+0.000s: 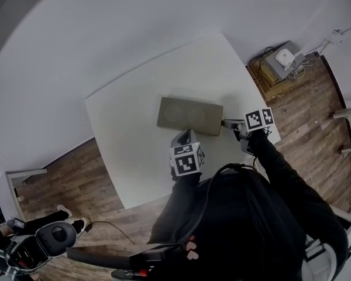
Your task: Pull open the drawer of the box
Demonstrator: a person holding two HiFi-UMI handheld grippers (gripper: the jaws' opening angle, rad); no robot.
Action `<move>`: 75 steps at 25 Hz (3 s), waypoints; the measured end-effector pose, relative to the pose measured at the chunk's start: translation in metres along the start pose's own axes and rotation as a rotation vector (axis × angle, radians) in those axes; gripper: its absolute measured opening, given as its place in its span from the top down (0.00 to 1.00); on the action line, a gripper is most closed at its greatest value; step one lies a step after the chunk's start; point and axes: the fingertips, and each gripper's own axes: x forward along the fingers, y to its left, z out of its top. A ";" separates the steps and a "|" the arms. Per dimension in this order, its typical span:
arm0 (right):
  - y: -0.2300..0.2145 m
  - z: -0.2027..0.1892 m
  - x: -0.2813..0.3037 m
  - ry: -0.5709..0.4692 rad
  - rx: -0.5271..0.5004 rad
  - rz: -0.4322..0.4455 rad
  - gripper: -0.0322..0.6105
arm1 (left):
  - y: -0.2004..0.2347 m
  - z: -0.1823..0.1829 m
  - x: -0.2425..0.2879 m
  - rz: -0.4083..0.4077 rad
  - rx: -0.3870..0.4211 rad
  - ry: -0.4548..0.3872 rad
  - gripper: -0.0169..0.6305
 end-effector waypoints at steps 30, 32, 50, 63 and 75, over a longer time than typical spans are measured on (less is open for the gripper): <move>-0.017 0.005 -0.018 -0.016 0.008 -0.051 0.90 | 0.012 0.009 0.008 -0.025 -0.024 0.026 0.98; -0.018 0.007 -0.018 -0.015 0.007 -0.054 0.90 | 0.011 0.010 0.010 -0.027 -0.019 0.027 0.98; -0.027 0.020 -0.026 -0.009 0.014 -0.062 0.90 | 0.008 0.022 0.021 -0.032 -0.022 0.037 0.98; -0.028 -0.007 -0.054 -0.029 0.007 -0.078 0.90 | 0.003 0.008 -0.003 -0.024 -0.012 0.017 0.98; -0.010 -0.044 -0.074 -0.039 -0.020 -0.069 0.90 | -0.005 -0.015 -0.045 -0.010 0.002 -0.015 0.98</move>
